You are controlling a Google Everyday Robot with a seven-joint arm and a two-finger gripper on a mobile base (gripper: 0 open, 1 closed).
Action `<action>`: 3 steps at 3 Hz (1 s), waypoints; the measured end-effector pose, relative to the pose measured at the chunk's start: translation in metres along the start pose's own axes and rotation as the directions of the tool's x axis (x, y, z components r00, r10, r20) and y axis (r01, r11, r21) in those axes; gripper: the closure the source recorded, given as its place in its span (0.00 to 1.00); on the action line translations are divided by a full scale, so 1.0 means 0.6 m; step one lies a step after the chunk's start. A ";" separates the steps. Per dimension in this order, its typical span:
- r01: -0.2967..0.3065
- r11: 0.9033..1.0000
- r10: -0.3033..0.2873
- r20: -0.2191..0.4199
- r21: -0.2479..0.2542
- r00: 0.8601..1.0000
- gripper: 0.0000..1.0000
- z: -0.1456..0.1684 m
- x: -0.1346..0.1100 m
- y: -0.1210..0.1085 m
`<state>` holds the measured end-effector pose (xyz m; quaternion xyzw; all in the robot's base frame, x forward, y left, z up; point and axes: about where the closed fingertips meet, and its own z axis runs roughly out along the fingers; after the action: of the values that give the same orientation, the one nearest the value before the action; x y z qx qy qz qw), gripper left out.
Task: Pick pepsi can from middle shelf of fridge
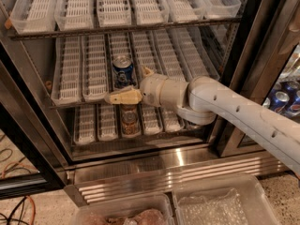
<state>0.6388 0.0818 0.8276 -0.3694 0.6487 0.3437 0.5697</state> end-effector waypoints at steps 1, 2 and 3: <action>0.007 1.000 -0.007 0.006 -0.027 1.000 0.00 0.015 -0.002 0.011; 0.011 0.999 -0.011 0.010 -0.049 1.000 0.19 0.025 -0.002 0.020; 0.011 0.999 -0.011 0.010 -0.049 1.000 0.42 0.025 -0.002 0.020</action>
Offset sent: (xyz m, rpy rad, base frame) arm -0.0031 0.0233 -0.0024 0.0103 -0.0131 0.0678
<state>0.6360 0.1009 0.8271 -0.3851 0.6353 0.3582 0.5655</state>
